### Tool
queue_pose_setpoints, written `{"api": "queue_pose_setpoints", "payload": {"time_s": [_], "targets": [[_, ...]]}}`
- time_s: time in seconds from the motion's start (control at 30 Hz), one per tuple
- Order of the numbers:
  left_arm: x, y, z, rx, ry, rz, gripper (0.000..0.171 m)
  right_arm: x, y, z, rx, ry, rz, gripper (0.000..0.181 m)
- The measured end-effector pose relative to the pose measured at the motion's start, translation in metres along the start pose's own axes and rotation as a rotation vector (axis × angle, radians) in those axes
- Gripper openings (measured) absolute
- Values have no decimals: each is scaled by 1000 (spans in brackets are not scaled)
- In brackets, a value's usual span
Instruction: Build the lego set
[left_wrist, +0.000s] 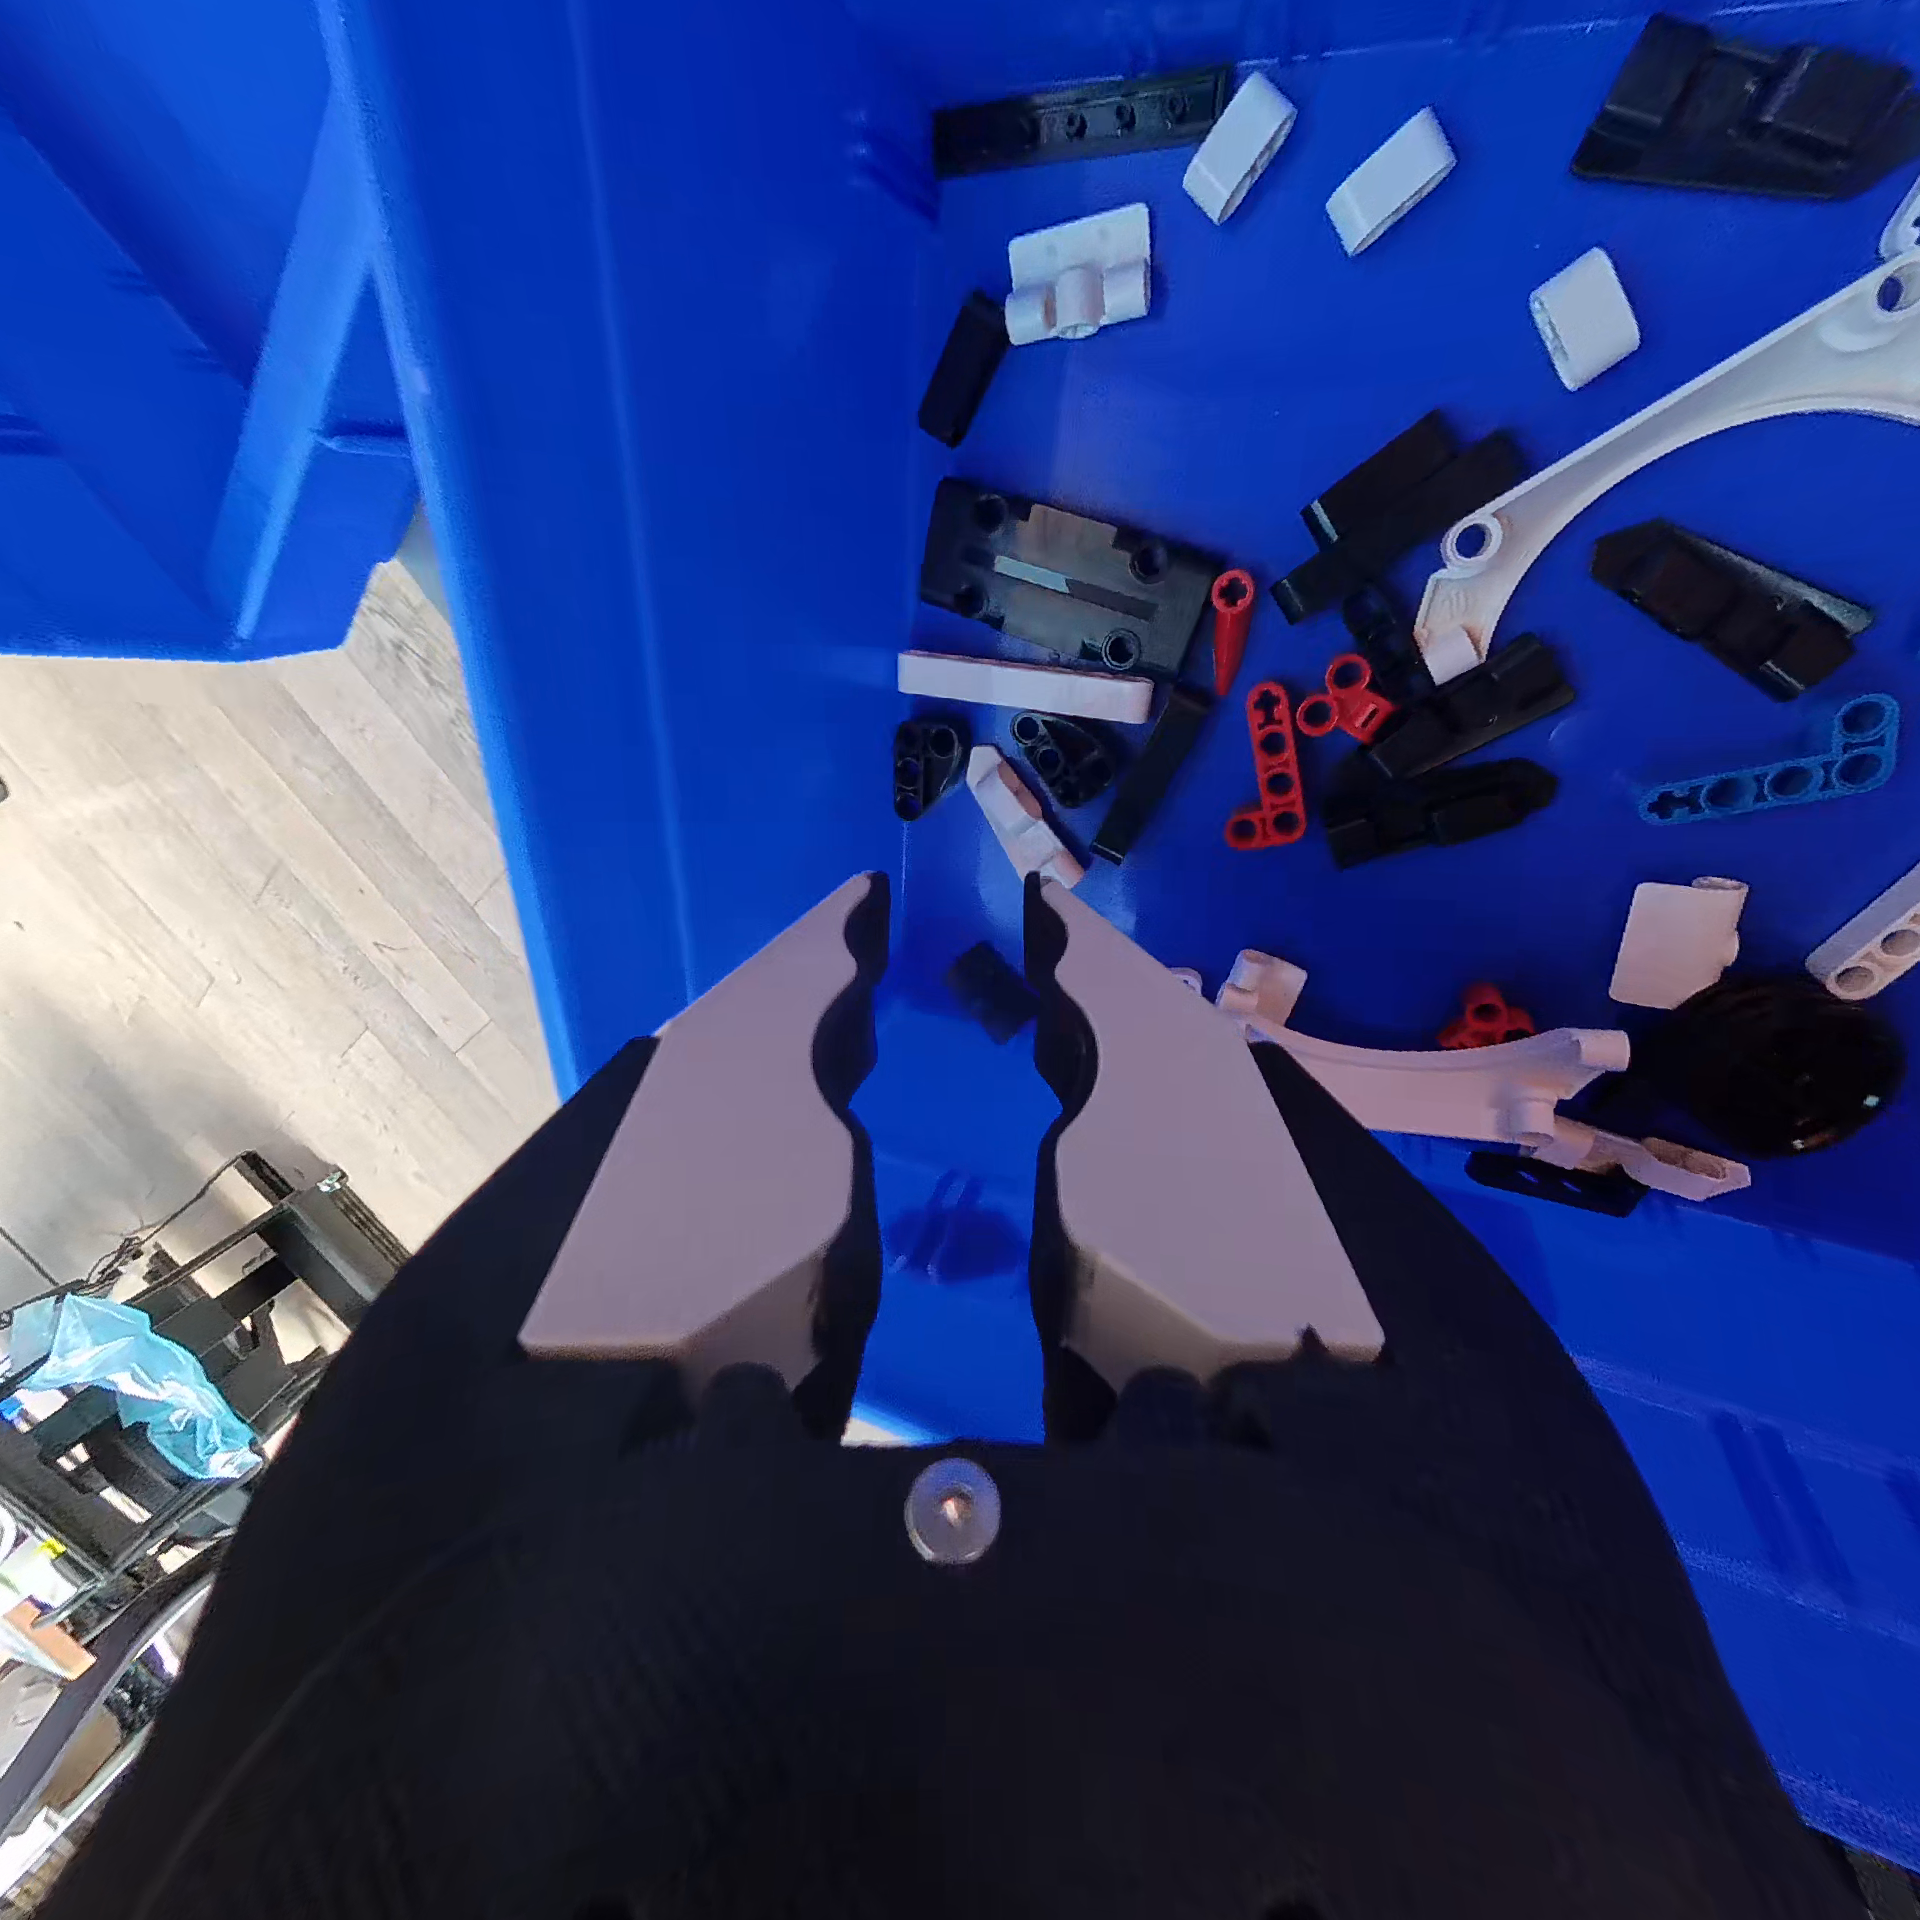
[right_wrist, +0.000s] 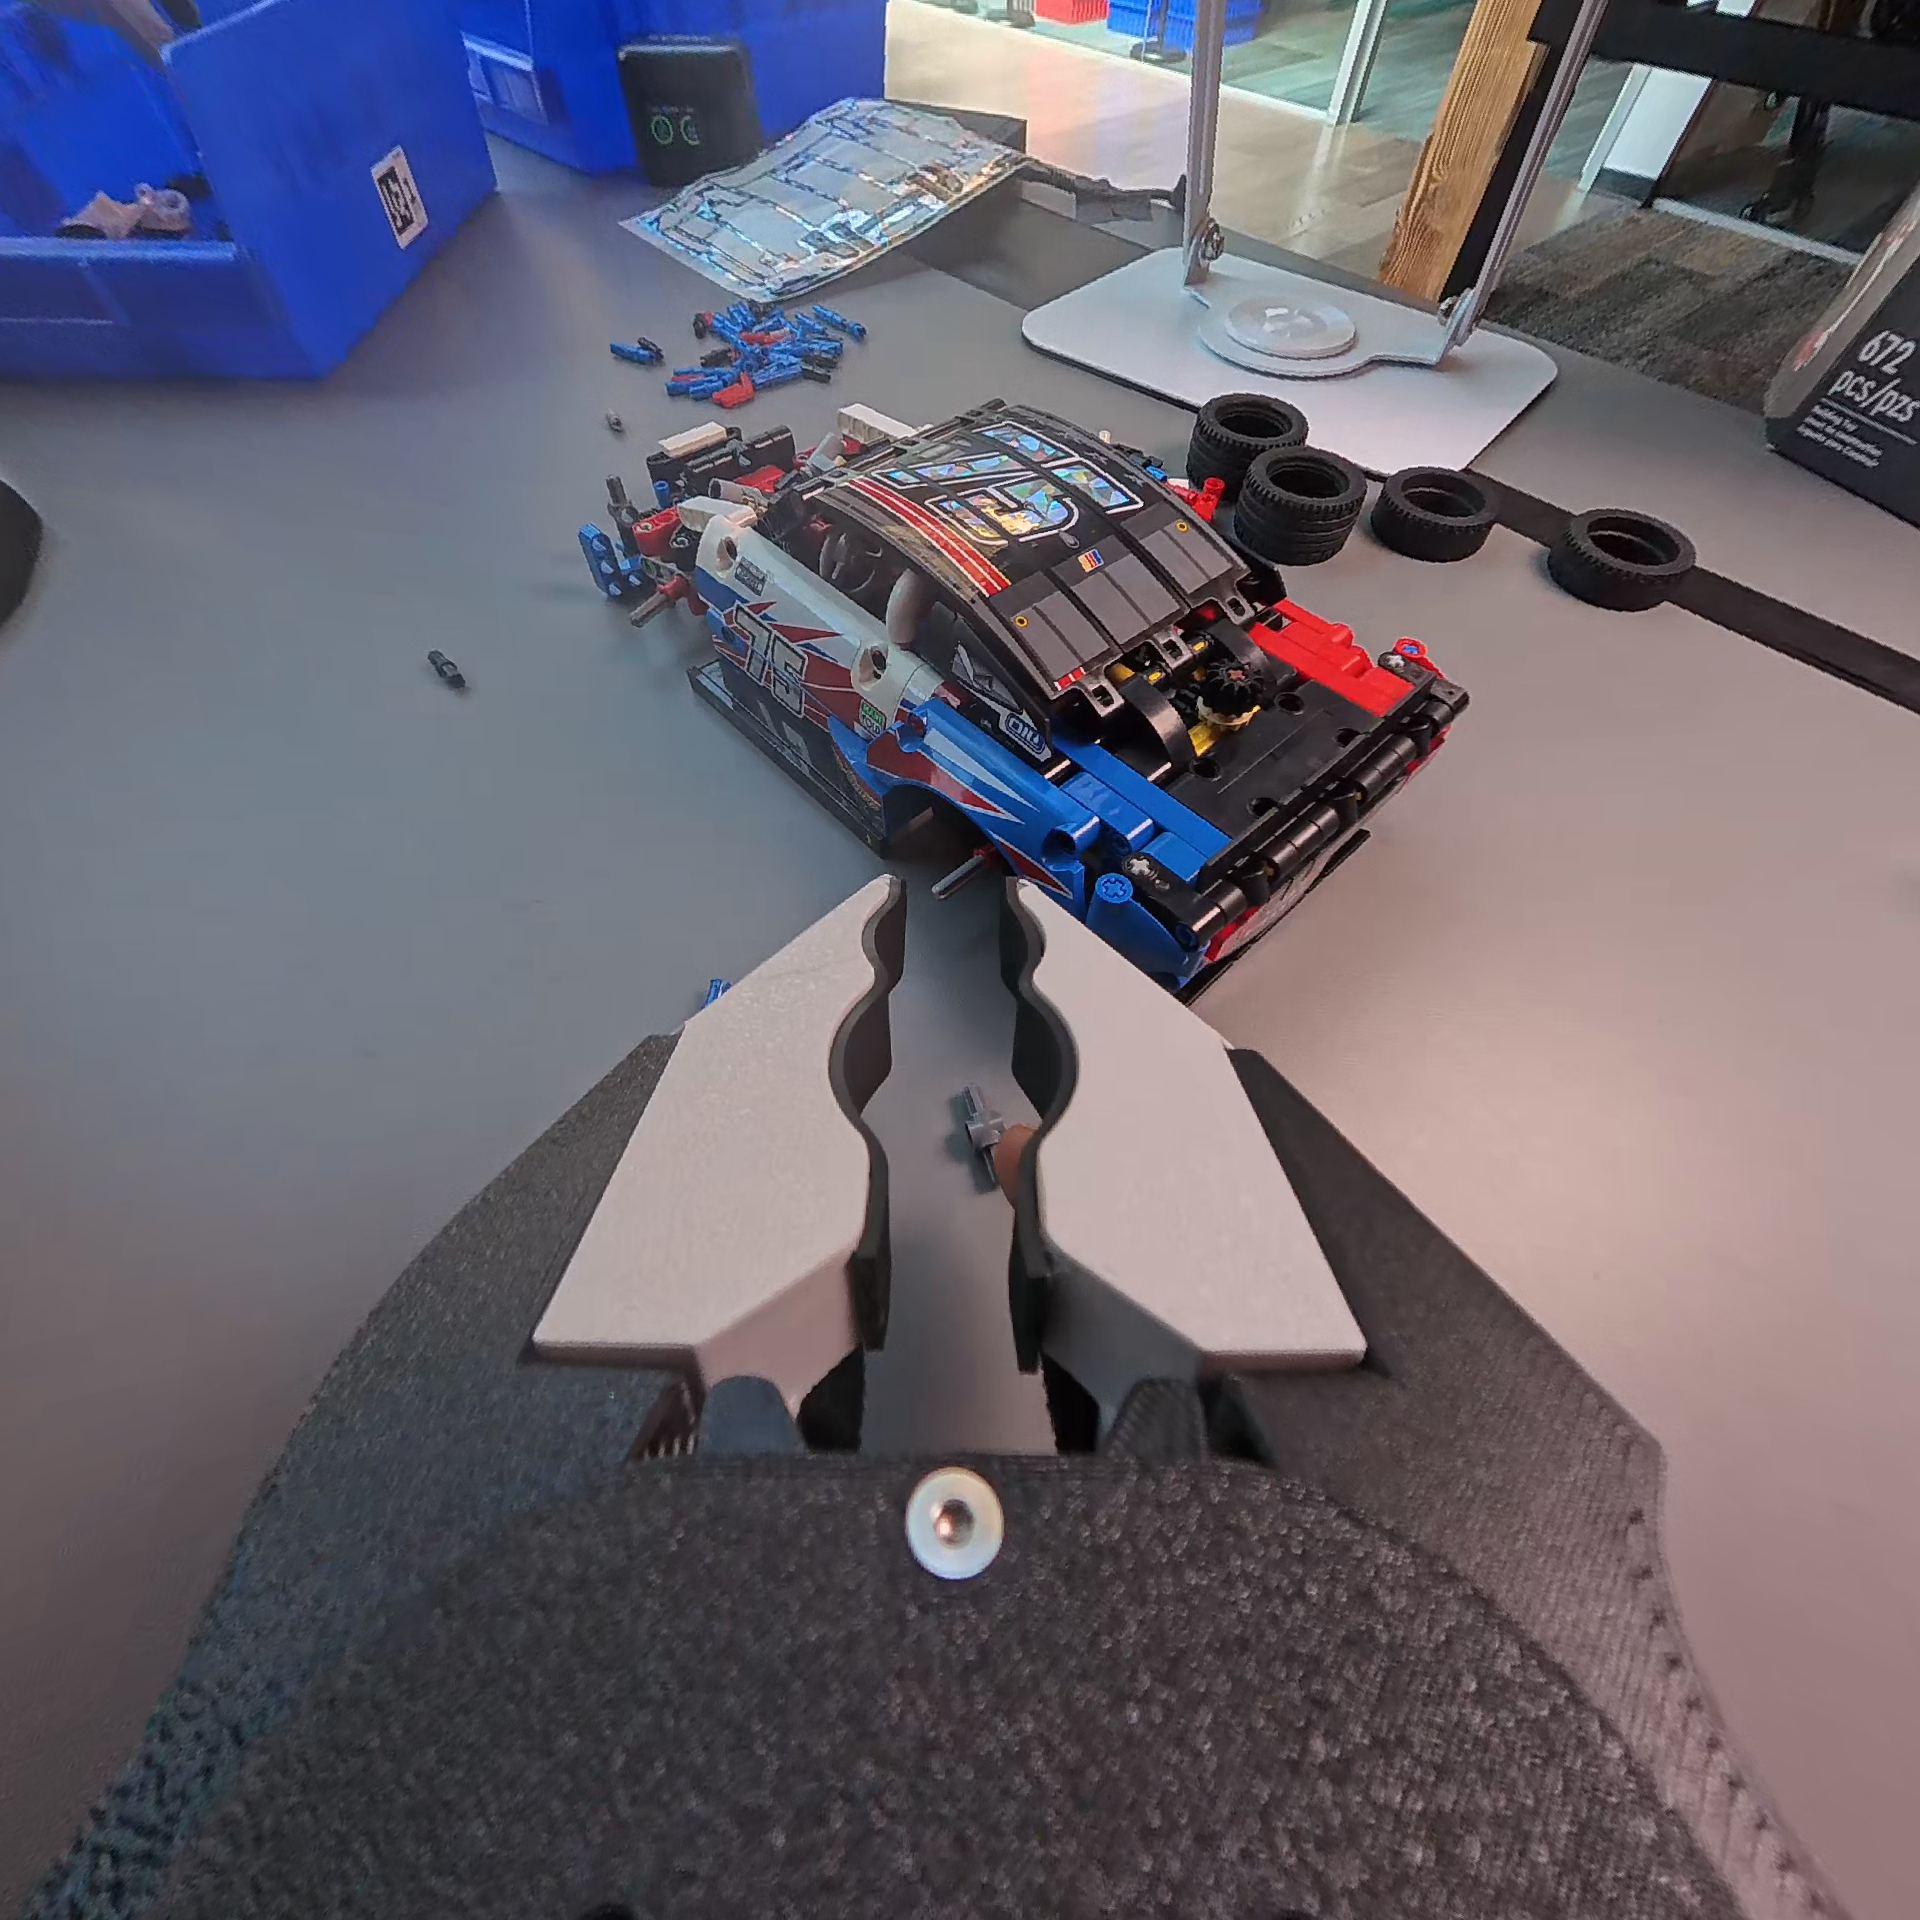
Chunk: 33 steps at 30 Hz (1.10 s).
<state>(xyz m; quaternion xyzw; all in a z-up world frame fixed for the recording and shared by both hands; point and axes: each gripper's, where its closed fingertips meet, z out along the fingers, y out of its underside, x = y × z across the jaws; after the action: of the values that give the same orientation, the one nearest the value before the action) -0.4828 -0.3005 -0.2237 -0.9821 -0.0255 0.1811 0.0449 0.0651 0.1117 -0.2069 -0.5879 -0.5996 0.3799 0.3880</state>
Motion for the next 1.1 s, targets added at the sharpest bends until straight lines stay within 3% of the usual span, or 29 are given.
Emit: {"api": "queue_pose_setpoints", "payload": {"time_s": [0.33,0.43,0.57,0.7,0.8,0.87,0.9,1.1], "targets": [[10,13,20,-155,145,28,32,2,1,-1,-1,2,9,15],[29,20,15,-210,262,43,35,2,2,0,-4,-1,9,15],[71,28,-2,-275,468,93,55,1,3,2,-9,-4,11,15],[92,42,-7,-367,463,217,71,2,4,1,-9,0,12,15],[93,48,-2,-419,391,297,65,2,4,1,-7,-1,14,15],[94,48,2,-431,378,320,47,2,4,2,-9,-4,10,15],[91,46,4,-428,363,313,30,1,4,2,-9,-5,7,15],[63,3,-3,-206,320,222,22,3,2,-2,3,6,6,15]]}}
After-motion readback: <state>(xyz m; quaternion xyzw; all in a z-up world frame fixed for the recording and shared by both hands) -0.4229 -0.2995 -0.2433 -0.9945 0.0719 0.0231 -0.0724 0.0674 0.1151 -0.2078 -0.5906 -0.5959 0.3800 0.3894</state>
